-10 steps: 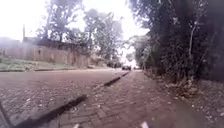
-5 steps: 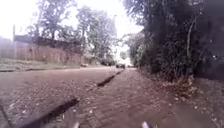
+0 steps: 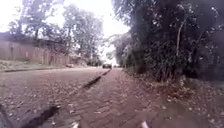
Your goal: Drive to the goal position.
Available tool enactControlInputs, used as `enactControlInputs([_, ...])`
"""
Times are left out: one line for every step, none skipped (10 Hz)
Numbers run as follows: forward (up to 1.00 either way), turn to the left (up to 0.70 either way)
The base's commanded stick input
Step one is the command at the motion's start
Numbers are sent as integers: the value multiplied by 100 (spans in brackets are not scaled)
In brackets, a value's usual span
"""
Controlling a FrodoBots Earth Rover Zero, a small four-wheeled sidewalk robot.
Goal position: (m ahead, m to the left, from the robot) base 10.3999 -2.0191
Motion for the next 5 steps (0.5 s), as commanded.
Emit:
enactControlInputs([50, -50])
enactControlInputs([50, -50])
enactControlInputs([50, -50])
enactControlInputs([50, 0])
enactControlInputs([50, 0])
